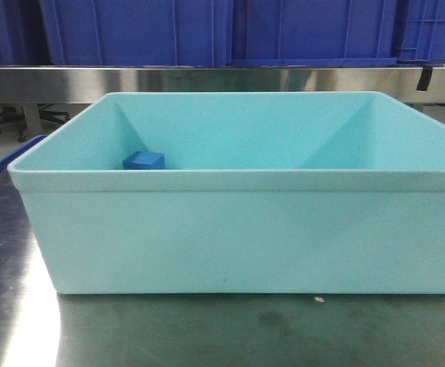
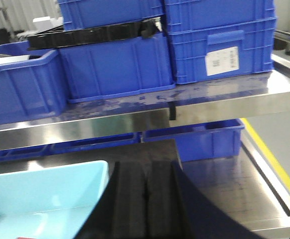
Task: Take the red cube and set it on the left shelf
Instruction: 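Move the right gripper over the teal bin toward the red cube, then lower the open right gripper into the teal bin around the red cube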
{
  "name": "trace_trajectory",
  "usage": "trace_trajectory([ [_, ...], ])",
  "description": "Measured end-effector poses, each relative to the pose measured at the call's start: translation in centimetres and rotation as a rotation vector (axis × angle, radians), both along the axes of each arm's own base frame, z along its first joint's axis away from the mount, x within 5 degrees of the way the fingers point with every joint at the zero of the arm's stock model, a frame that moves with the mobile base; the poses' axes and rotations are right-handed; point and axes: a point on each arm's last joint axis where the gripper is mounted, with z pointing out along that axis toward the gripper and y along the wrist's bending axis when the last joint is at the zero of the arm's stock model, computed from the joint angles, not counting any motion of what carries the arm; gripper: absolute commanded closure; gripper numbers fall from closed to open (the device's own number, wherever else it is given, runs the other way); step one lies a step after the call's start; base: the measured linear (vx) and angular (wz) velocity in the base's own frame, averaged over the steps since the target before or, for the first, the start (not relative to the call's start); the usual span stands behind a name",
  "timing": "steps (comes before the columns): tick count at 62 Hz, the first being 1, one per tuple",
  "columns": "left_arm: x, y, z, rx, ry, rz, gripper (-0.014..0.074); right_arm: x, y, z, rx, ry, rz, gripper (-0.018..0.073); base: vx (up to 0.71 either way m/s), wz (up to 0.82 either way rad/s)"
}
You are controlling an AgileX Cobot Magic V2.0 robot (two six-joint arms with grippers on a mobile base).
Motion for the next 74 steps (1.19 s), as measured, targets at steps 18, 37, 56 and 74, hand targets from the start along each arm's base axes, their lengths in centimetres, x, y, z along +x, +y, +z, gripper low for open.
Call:
trace_trajectory([
  [18, 0.0, 0.0, 0.0, 0.000, 0.000, 0.000, 0.0506, 5.0, 2.8, 6.2, -0.025, 0.247, 0.368, 0.0502, 0.00, 0.01],
  [37, 0.0, 0.0, 0.0, 0.000, 0.000, 0.000, 0.0506, 13.8, 8.3, 4.5, -0.014, 0.528, 0.636, 0.0502, 0.00, 0.00],
  [56, 0.0, 0.0, 0.0, 0.000, 0.000, 0.000, 0.0506, 19.9, 16.5, -0.9, -0.011, 0.674, 0.761, 0.0501, 0.00, 0.00],
  [74, 0.0, 0.0, 0.0, 0.000, 0.000, 0.000, 0.0506, 25.4, 19.7, -5.1, -0.004, 0.910, 0.626, 0.0500, 0.00, 0.00],
])
